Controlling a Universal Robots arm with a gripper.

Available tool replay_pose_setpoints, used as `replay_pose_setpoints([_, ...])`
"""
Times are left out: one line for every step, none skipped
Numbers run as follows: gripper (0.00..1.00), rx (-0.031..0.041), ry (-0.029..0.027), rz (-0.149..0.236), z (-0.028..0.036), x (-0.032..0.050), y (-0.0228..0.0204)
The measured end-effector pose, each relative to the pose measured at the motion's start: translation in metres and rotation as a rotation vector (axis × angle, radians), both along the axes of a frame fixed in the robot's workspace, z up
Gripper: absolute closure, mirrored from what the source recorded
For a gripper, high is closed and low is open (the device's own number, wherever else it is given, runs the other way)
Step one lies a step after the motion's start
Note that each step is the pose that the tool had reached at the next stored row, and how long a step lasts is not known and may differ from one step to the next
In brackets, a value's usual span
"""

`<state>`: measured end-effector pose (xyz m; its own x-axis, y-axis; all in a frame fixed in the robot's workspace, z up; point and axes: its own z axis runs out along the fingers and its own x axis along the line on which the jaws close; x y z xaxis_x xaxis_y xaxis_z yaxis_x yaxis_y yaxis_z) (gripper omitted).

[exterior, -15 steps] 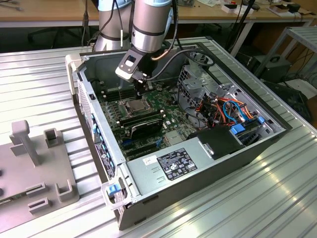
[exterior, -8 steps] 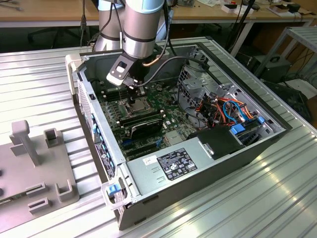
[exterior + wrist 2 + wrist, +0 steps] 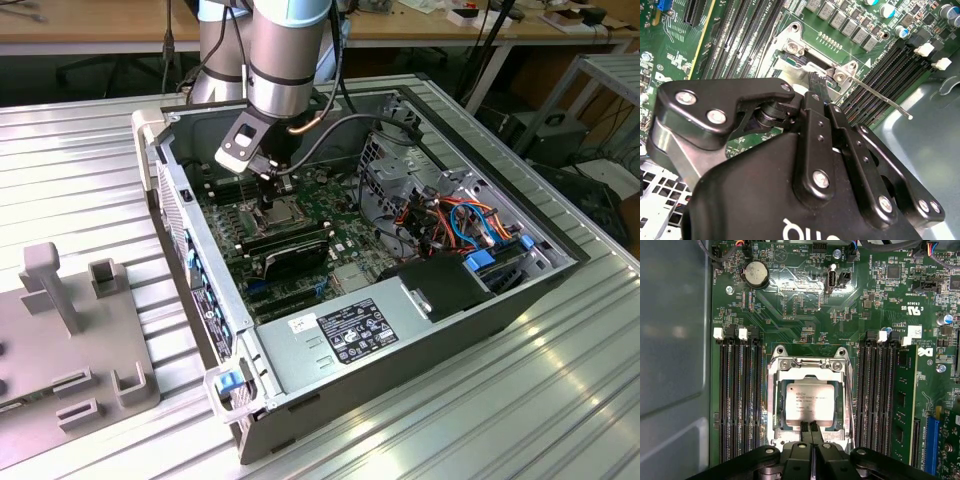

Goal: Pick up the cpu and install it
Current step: 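Close the cpu cover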

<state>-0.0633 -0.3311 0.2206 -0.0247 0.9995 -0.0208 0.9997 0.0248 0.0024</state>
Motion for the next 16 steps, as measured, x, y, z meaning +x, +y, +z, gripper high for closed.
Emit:
replay_pose_setpoints([0.89,-0.0001,0.0000,0.000,0.0000,0.0000,0.0000])
replay_pose_setpoints([0.89,0.0000,0.0000,0.000,0.0000,0.0000,0.0000])
replay_pose_setpoints([0.89,0.0002,-0.0002,0.000,-0.0004,0.0000,0.0000])
replay_pose_setpoints([0.89,0.0002,-0.0001,0.000,-0.0010,0.0000,0.0000])
replay_pose_setpoints([0.89,0.0000,0.0000,0.000,-0.0018,0.0000,0.0000])
replay_pose_setpoints([0.89,0.0000,0.0000,0.000,-0.0028,0.0000,0.0000])
replay_pose_setpoints([0.89,0.0001,0.0000,0.000,-0.0038,-0.0001,0.0000])
replay_pose_setpoints([0.89,0.0001,0.0000,0.000,-0.0048,-0.0004,0.0000])
replay_pose_setpoints([0.89,0.0000,0.0001,0.000,-0.0050,-0.0005,0.0000])
replay_pose_setpoints([0.89,-0.0001,0.0001,0.000,-0.0050,-0.0005,0.0000])
replay_pose_setpoints([0.89,-0.0001,0.0001,0.000,-0.0050,-0.0004,0.0000])
replay_pose_setpoints([0.89,-0.0001,0.0001,0.000,-0.0050,-0.0005,0.0000])
replay_pose_setpoints([0.89,-0.0001,0.0000,0.000,-0.0050,-0.0005,0.0000])
replay_pose_setpoints([0.89,-0.0001,0.0000,0.000,-0.0050,-0.0005,0.0000])
replay_pose_setpoints([0.89,0.0000,0.0000,0.000,-0.0050,-0.0006,0.0000])
replay_pose_setpoints([0.89,0.0001,0.0000,0.000,-0.0052,-0.0009,0.0000])
